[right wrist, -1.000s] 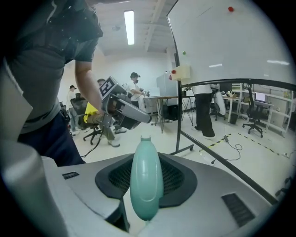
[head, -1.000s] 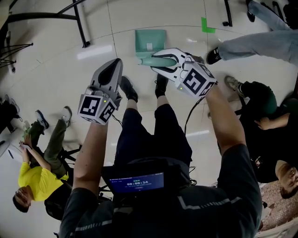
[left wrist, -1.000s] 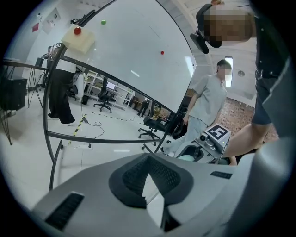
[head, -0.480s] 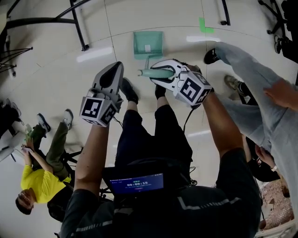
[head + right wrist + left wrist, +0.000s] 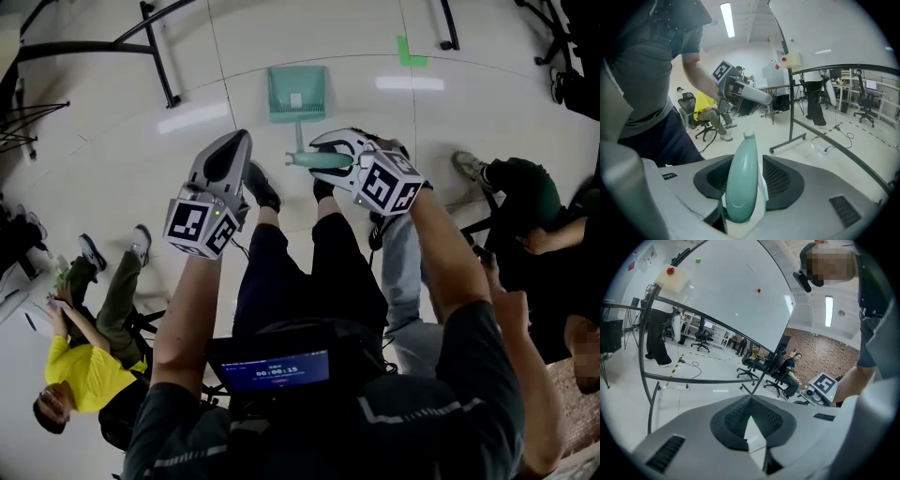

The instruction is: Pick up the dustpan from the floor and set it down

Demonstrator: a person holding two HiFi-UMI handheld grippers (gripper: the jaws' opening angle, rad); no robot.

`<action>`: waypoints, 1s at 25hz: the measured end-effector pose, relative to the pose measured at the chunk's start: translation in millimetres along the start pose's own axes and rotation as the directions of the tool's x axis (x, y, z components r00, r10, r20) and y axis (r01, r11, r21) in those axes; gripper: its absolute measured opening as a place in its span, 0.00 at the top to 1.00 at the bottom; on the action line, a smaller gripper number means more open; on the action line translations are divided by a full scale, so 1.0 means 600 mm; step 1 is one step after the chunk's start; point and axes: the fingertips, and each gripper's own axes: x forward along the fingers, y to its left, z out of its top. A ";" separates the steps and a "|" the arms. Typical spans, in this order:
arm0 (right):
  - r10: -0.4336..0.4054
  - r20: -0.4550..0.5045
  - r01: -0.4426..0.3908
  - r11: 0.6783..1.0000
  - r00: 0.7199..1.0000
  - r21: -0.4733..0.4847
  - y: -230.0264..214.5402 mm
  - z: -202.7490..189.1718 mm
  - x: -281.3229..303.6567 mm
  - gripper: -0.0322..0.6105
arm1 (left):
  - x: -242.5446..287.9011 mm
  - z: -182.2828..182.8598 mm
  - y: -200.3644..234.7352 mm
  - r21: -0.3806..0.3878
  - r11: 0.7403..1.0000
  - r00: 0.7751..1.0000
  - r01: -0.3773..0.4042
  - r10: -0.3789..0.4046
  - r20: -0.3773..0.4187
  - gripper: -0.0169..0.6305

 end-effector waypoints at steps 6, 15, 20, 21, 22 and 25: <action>-0.004 -0.030 0.005 1.000 1.000 0.008 0.007 -0.002 -0.013 0.61 | -0.008 0.012 -0.009 0.009 1.000 1.000 0.003 -0.003 -0.004 0.92; -0.086 0.045 0.085 0.996 0.995 0.024 0.036 0.104 -0.110 0.61 | -0.072 0.116 -0.086 0.062 0.997 0.997 0.035 -0.039 0.066 0.92; -0.175 0.190 0.169 0.985 0.966 0.045 0.082 0.274 -0.240 0.61 | -0.164 0.245 -0.187 0.118 0.992 0.987 0.050 -0.067 0.149 0.92; -0.188 0.215 0.183 0.982 0.958 0.041 0.093 0.312 -0.267 0.61 | -0.186 0.273 -0.206 0.130 0.990 0.984 0.051 -0.072 0.164 0.92; -0.202 0.240 0.199 0.979 0.950 0.033 0.101 0.351 -0.294 0.61 | -0.208 0.302 -0.223 0.142 0.988 0.980 0.052 -0.078 0.181 0.92; -0.257 0.336 0.262 0.965 0.906 0.031 0.122 0.465 -0.383 0.66 | -0.270 0.389 -0.276 0.185 0.981 0.967 0.051 -0.095 0.236 0.92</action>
